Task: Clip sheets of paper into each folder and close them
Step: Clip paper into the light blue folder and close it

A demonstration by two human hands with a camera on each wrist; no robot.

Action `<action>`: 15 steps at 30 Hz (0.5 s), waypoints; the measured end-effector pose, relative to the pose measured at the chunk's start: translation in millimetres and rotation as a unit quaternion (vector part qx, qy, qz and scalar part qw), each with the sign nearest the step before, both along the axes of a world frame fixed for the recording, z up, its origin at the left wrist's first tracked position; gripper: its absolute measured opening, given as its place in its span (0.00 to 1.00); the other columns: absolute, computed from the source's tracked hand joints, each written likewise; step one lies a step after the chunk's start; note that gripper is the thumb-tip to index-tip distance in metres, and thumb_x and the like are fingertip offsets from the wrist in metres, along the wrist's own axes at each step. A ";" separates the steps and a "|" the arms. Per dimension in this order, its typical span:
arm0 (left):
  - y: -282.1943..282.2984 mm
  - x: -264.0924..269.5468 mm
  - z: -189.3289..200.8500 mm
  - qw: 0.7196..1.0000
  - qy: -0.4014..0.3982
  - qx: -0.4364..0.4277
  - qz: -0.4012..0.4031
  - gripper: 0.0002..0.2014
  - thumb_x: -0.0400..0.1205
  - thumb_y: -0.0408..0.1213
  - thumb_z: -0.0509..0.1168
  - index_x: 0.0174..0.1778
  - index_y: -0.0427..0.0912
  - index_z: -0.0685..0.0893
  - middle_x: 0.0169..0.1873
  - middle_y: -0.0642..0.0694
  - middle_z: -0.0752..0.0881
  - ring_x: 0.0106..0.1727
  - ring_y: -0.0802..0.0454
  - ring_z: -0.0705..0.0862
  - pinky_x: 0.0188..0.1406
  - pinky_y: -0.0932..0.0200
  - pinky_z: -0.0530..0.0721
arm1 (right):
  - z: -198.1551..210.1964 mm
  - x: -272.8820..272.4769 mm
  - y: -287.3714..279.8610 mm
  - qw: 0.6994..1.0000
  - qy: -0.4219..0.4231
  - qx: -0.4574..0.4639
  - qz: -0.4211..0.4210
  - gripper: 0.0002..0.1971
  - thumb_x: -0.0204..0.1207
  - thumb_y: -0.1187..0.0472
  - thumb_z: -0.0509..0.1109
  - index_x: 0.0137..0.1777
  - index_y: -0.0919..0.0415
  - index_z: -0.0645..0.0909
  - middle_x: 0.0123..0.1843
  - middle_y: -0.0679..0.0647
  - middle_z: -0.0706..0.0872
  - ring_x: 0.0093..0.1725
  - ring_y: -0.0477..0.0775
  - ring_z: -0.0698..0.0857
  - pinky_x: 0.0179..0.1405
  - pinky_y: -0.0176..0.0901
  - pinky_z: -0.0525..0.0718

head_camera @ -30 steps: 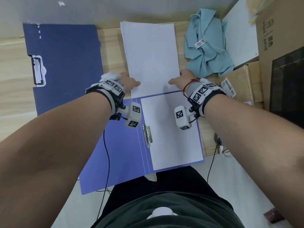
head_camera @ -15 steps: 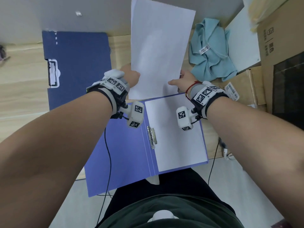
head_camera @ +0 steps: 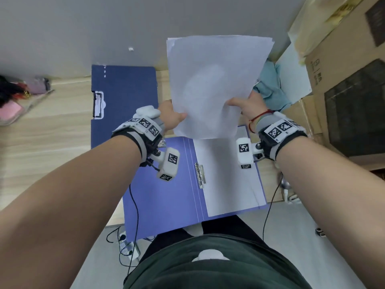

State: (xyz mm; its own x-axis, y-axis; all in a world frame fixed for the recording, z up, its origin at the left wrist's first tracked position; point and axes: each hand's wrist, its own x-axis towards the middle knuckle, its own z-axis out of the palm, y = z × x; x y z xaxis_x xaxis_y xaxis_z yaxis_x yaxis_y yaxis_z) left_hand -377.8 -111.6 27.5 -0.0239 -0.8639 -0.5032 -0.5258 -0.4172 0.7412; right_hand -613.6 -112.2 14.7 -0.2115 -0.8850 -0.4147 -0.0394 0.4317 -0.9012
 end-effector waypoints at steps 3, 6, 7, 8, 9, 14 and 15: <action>10.3 -7.4 0.2 1.000 0.008 -0.012 -0.015 0.21 0.78 0.33 0.73 0.66 0.29 0.80 0.53 0.41 0.84 0.55 0.46 0.83 0.44 0.64 0.75 | 4.0 -9.5 15.7 1.000 0.010 -0.024 -0.007 0.17 0.64 0.77 0.77 0.53 0.63 0.86 0.48 0.57 0.90 0.44 0.53 0.90 0.47 0.47 0.89; 17.6 -15.0 1.7 0.999 -0.016 0.009 -0.034 0.28 0.74 0.41 0.77 0.67 0.32 0.79 0.59 0.42 0.85 0.61 0.44 0.83 0.53 0.61 0.74 | 3.8 -26.3 31.3 0.998 0.056 -0.018 0.018 0.17 0.65 0.77 0.78 0.53 0.66 0.85 0.44 0.53 0.89 0.36 0.38 0.88 0.41 0.34 0.85; 20.3 -17.0 1.1 0.999 -0.014 0.006 -0.033 0.25 0.75 0.37 0.77 0.66 0.33 0.80 0.58 0.44 0.85 0.61 0.44 0.83 0.53 0.61 0.75 | 3.9 -30.5 36.2 0.998 0.061 -0.012 0.024 0.16 0.65 0.77 0.78 0.51 0.65 0.85 0.40 0.49 0.89 0.34 0.36 0.87 0.40 0.33 0.84; 23.2 -18.5 0.0 1.000 0.003 0.003 -0.025 0.24 0.75 0.33 0.78 0.66 0.34 0.82 0.57 0.43 0.86 0.61 0.44 0.85 0.56 0.58 0.78 | 2.1 -35.2 40.1 0.998 0.062 -0.002 0.031 0.13 0.66 0.78 0.77 0.48 0.65 0.85 0.36 0.44 0.88 0.31 0.35 0.86 0.39 0.32 0.83; 25.9 -19.4 -1.1 1.000 0.024 -0.004 -0.015 0.24 0.73 0.31 0.78 0.65 0.34 0.83 0.58 0.41 0.87 0.61 0.42 0.86 0.60 0.53 0.82 | 3.0 -37.7 44.2 0.997 0.062 0.007 0.039 0.11 0.67 0.79 0.75 0.41 0.63 0.84 0.29 0.39 0.87 0.27 0.34 0.84 0.36 0.30 0.81; 37.1 -26.2 4.6 0.999 0.029 -0.027 -0.016 0.21 0.71 0.30 0.80 0.60 0.35 0.86 0.57 0.38 0.89 0.58 0.41 0.88 0.63 0.42 0.85 | 5.2 -42.8 52.3 0.997 0.049 -0.012 0.058 0.20 0.68 0.82 0.72 0.32 0.53 0.84 0.22 0.35 0.83 0.23 0.32 0.80 0.29 0.26 0.77; 37.8 -27.1 5.1 0.999 0.033 -0.031 -0.010 0.21 0.72 0.30 0.79 0.61 0.35 0.86 0.57 0.39 0.89 0.58 0.41 0.88 0.63 0.44 0.85 | 4.9 -43.5 52.3 0.997 0.045 -0.016 0.058 0.16 0.67 0.81 0.73 0.39 0.57 0.86 0.25 0.35 0.86 0.27 0.33 0.83 0.31 0.27 0.79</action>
